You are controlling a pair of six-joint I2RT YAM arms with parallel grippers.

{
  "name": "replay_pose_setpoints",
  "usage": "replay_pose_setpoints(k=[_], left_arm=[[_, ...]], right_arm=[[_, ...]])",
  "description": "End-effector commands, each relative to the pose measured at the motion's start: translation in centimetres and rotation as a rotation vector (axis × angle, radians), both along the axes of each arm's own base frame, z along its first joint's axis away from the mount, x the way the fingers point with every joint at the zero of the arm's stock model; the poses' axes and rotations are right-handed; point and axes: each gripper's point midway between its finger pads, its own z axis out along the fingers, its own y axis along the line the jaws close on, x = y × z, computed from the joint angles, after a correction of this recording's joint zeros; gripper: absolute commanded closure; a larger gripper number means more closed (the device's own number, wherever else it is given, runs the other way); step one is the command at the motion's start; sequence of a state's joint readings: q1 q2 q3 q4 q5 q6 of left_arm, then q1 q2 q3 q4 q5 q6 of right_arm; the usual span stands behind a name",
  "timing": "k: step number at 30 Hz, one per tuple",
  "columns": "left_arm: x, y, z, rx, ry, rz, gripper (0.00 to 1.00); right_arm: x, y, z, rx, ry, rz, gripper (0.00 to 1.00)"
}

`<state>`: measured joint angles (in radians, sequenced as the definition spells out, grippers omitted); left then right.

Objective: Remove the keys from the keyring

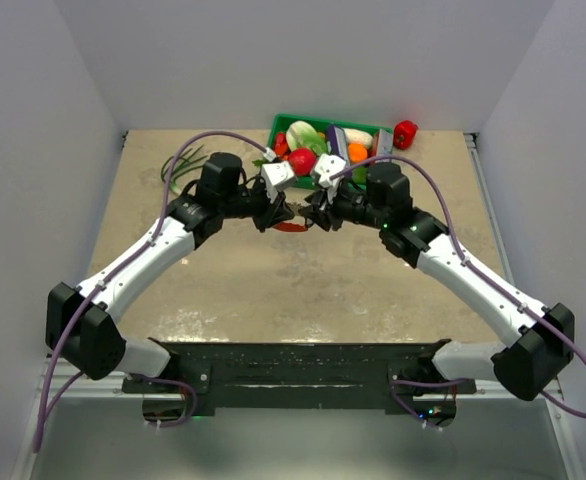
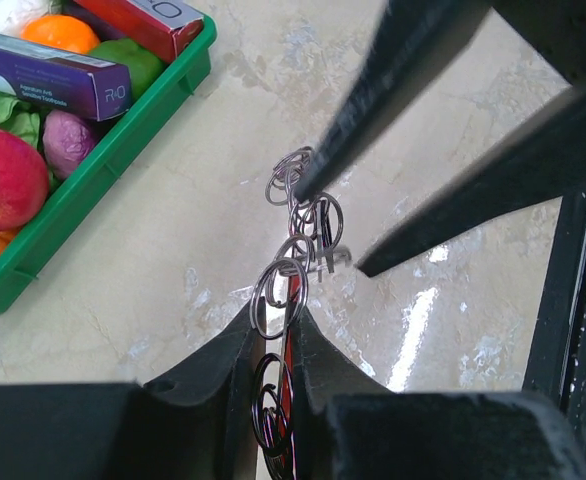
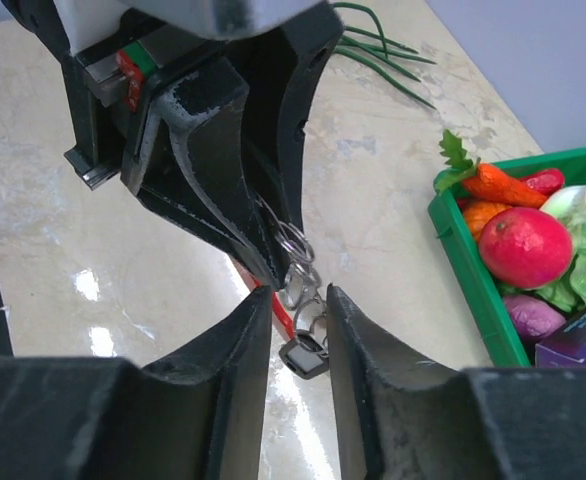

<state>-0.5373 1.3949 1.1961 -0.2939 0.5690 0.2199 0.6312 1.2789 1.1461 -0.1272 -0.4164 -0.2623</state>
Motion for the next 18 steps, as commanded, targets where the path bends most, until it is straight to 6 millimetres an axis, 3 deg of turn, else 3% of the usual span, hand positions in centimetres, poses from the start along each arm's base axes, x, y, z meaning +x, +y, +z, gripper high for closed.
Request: replay_pose_setpoints(k=[1, 7, 10, 14, 18], left_arm=[[-0.3, -0.4, 3.6, -0.077, -0.076, -0.050, 1.00], [-1.2, -0.3, 4.9, -0.116, -0.070, -0.105, 1.00], [-1.7, -0.3, 5.5, -0.150, -0.054, -0.144, 1.00], [-2.6, -0.1, 6.7, -0.213, -0.032, -0.217, 1.00], [-3.2, -0.1, 7.1, -0.243, -0.009, -0.256, 1.00]], right_arm=[[0.0, -1.6, 5.7, 0.085, -0.116, 0.021, 0.57], [-1.8, -3.0, 6.4, 0.069, -0.142, 0.145, 0.51], [-3.1, -3.1, 5.7, 0.044, -0.141, 0.215, 0.57], [-4.2, -3.0, 4.3, 0.019, -0.104, 0.266, 0.72], [-4.3, -2.9, 3.5, 0.013, -0.078, 0.275, 0.75]])
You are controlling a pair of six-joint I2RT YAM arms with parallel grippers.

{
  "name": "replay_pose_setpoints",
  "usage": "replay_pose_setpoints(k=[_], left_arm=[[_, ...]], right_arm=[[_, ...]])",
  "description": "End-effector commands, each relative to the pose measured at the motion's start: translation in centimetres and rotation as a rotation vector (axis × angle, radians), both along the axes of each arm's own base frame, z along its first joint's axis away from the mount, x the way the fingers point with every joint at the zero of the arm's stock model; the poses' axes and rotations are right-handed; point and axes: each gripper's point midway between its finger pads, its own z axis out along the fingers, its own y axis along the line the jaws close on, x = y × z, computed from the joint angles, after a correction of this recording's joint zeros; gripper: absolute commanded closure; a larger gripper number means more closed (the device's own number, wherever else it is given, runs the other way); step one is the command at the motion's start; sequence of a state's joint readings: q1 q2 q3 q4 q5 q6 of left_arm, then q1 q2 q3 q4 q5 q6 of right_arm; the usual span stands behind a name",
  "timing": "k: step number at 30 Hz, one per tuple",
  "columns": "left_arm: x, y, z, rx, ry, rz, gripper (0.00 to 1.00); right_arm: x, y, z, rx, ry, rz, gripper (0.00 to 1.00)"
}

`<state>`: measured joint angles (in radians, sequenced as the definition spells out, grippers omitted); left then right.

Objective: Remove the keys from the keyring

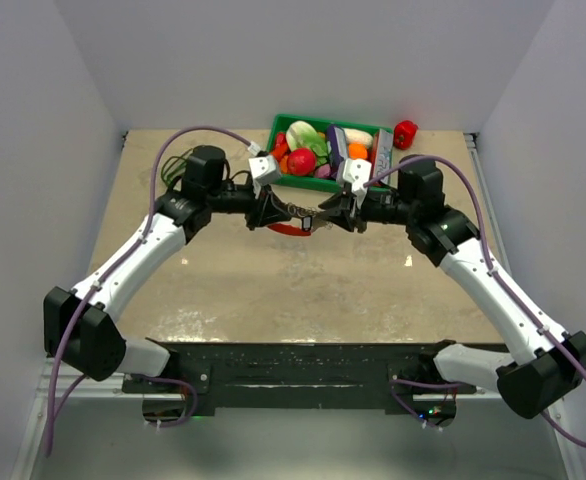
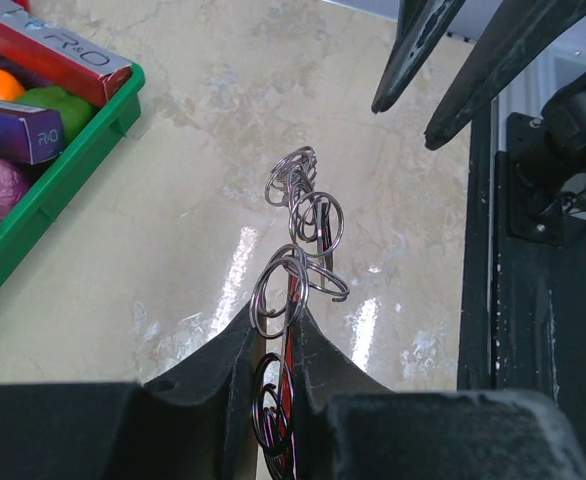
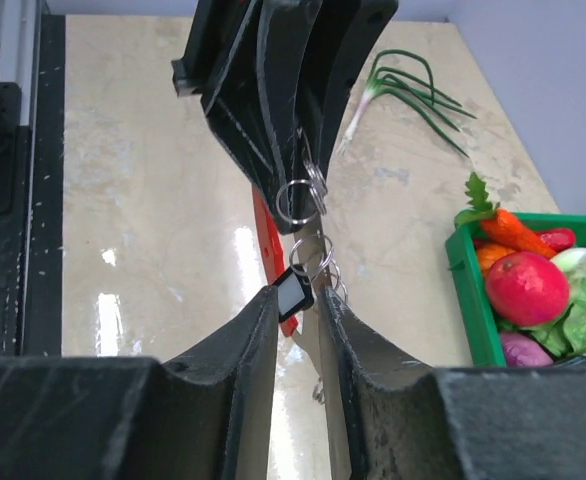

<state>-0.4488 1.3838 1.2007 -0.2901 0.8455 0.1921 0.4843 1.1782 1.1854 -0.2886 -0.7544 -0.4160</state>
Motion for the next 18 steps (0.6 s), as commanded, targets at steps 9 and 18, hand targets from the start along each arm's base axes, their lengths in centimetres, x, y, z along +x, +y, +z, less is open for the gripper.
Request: replay_pose_setpoints(k=[9, 18], left_arm=[[-4.0, -0.6, 6.1, -0.185, -0.041, -0.236, 1.00], [-4.4, -0.4, 5.8, -0.188, -0.040, -0.250, 1.00]], right_arm=[[-0.3, 0.7, -0.8, 0.004, 0.036, 0.051, 0.72], [-0.4, 0.7, -0.3, 0.007, 0.018, 0.062, 0.72]])
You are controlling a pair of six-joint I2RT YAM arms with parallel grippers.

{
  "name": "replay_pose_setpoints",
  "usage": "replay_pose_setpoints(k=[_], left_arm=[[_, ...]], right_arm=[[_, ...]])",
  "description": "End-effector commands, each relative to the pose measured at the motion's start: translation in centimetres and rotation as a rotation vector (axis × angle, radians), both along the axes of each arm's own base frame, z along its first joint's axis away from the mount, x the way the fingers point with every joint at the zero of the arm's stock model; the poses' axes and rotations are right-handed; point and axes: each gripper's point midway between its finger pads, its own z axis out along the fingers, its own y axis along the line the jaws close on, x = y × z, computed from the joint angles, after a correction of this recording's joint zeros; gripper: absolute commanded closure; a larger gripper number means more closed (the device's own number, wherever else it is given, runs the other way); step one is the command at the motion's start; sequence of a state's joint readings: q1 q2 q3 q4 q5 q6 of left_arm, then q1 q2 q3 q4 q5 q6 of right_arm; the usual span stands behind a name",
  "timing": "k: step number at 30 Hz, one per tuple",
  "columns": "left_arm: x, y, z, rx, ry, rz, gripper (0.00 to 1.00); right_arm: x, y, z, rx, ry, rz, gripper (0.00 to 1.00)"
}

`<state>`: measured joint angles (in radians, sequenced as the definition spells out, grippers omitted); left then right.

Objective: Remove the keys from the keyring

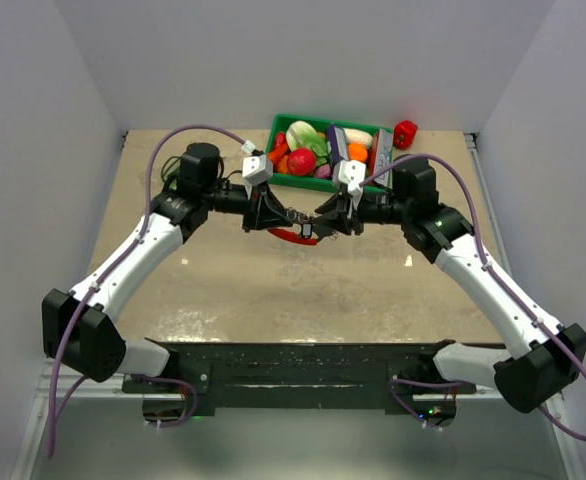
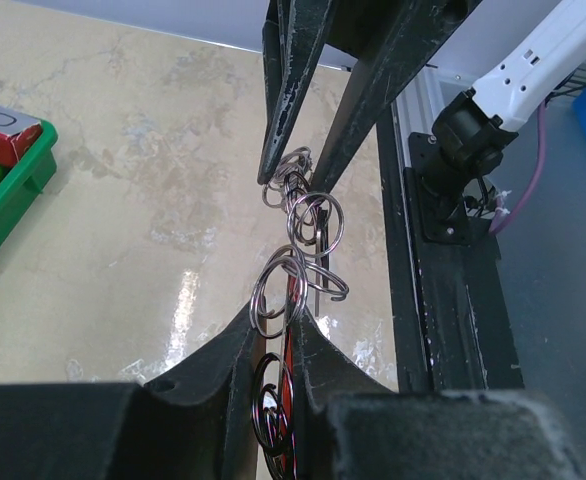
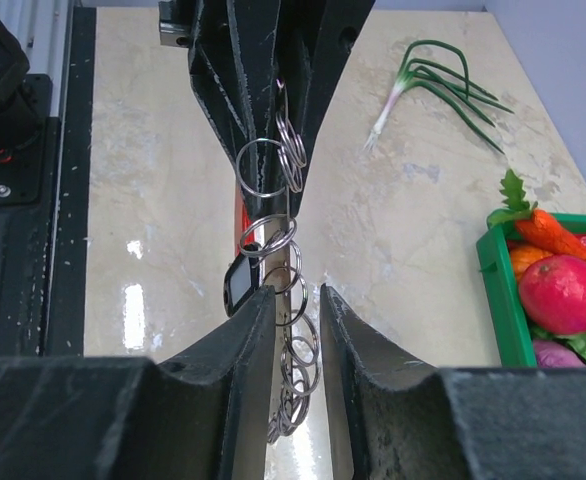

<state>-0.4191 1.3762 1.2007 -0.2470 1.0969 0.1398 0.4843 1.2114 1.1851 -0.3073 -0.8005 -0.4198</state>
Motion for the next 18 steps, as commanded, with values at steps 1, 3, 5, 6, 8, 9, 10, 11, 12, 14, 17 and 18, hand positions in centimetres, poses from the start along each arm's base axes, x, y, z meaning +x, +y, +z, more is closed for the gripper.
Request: replay_pose_setpoints(k=[1, 3, 5, 6, 8, 9, 10, 11, 12, 14, 17, 18], left_arm=[[-1.3, 0.0, 3.3, -0.071, -0.086, -0.057, 1.00], [-1.5, 0.0, 3.2, -0.073, -0.082, -0.067, 1.00], [-1.7, 0.0, 3.2, -0.077, -0.077, -0.078, 1.00], [-1.8, 0.0, 3.2, -0.079, -0.078, -0.083, 1.00], [-1.9, 0.0, 3.3, -0.082, -0.077, -0.090, 1.00], [-1.9, 0.0, 3.3, -0.084, -0.078, -0.093, 1.00], [-1.9, 0.0, 3.4, -0.085, -0.077, -0.095, 1.00], [-2.0, 0.0, 3.3, -0.085, -0.074, -0.096, 1.00], [-1.9, 0.0, 3.3, -0.085, -0.074, -0.095, 1.00], [-1.9, 0.0, 3.3, -0.083, -0.073, -0.090, 1.00], [-1.9, 0.0, 3.3, -0.083, -0.074, -0.087, 1.00], [-1.9, 0.0, 3.3, -0.084, -0.073, -0.087, 1.00]], right_arm=[[0.2, 0.0, 1.1, 0.014, -0.043, 0.000, 0.72], [0.6, -0.4, 1.7, 0.017, -0.083, -0.041, 0.71], [1.6, -1.0, 1.9, 0.015, -0.123, -0.108, 0.70], [1.7, -1.1, 2.1, 0.011, -0.143, -0.113, 0.70], [1.9, -1.3, 2.1, 0.004, -0.145, -0.124, 0.68], [2.1, -1.4, 2.0, -0.003, -0.151, -0.129, 0.68], [2.1, -1.4, 1.9, -0.005, -0.155, -0.135, 0.67], [2.4, -1.6, 2.0, -0.006, -0.164, -0.152, 0.66], [2.5, -1.7, 2.0, -0.007, -0.168, -0.160, 0.66], [2.3, -1.8, 2.5, -0.002, -0.178, -0.158, 0.66], [1.6, -1.5, 2.9, 0.010, -0.166, -0.125, 0.66], [1.3, -1.3, 3.0, 0.016, -0.157, -0.108, 0.66]])
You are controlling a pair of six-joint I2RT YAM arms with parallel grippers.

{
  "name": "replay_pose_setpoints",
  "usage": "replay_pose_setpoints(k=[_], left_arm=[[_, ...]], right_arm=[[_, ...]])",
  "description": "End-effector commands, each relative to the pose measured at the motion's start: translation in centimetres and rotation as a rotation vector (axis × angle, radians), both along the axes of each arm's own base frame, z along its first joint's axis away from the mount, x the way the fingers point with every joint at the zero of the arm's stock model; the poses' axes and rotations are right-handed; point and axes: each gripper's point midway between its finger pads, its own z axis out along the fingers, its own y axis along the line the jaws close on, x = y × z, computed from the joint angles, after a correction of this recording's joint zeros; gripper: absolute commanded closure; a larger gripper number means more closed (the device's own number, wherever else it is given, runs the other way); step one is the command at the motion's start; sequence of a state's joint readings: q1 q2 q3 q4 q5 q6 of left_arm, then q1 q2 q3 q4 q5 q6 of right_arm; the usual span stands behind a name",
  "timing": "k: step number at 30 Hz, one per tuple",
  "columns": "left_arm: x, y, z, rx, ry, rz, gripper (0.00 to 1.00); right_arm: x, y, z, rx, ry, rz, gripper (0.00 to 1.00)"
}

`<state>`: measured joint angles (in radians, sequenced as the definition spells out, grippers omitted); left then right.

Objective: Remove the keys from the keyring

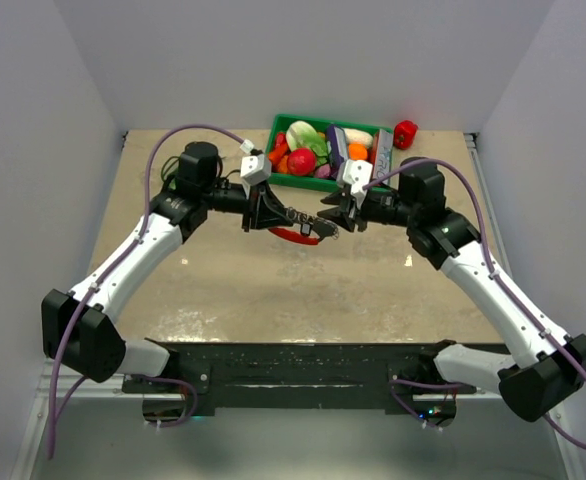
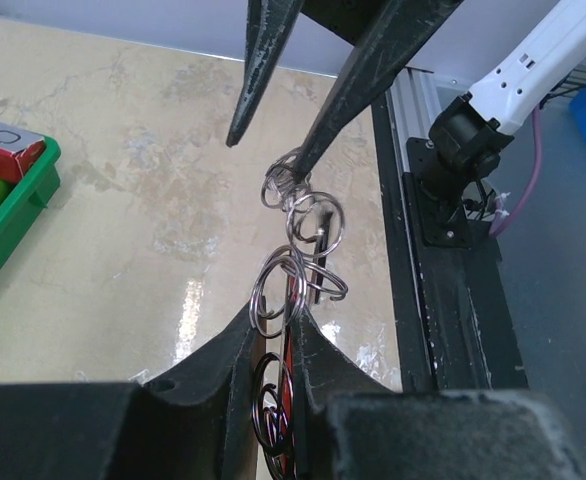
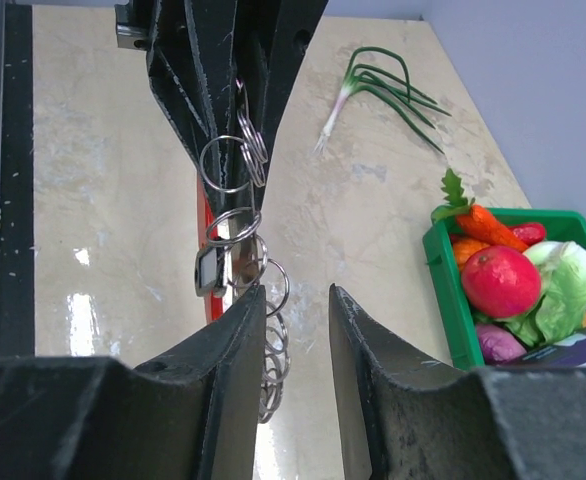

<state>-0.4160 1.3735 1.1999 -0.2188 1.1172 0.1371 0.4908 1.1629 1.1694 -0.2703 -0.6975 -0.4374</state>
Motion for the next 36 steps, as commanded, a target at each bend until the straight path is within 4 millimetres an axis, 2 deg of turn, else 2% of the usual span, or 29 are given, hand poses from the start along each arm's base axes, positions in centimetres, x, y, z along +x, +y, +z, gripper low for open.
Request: replay_pose_setpoints(k=[1, 9, 16, 19, 22, 26, 28, 36], left_arm=[[-1.8, 0.1, 2.8, -0.064, -0.055, -0.071, 1.00], [-1.6, 0.1, 2.6, -0.063, -0.051, -0.063, 1.00], [-1.7, 0.1, 2.5, -0.062, -0.047, -0.062, 1.00], [-1.7, 0.1, 2.4, -0.061, -0.046, -0.063, 1.00], [-1.7, 0.1, 2.4, -0.062, -0.047, -0.064, 1.00], [-1.8, 0.1, 2.5, -0.062, -0.048, -0.064, 1.00], [-1.8, 0.1, 2.5, -0.062, -0.047, -0.064, 1.00], [-1.7, 0.1, 2.5, -0.062, -0.049, -0.061, 1.00]], right_arm=[[0.3, -0.3, 1.8, 0.019, -0.063, -0.018, 0.66], [-0.9, 1.4, 3.1, 0.034, -0.059, 0.030, 0.67], [-1.5, 1.3, 5.4, 0.025, -0.090, 0.050, 0.70], [-1.8, 1.3, 5.7, 0.021, -0.093, 0.068, 0.71], [-2.1, 1.3, 5.2, 0.009, -0.087, 0.078, 0.72], [-3.4, 1.6, 4.3, -0.012, -0.083, 0.152, 0.78], [-4.2, 1.8, 3.6, -0.039, -0.076, 0.183, 0.78], [-4.7, 1.9, 2.4, -0.076, -0.094, 0.202, 0.79]])
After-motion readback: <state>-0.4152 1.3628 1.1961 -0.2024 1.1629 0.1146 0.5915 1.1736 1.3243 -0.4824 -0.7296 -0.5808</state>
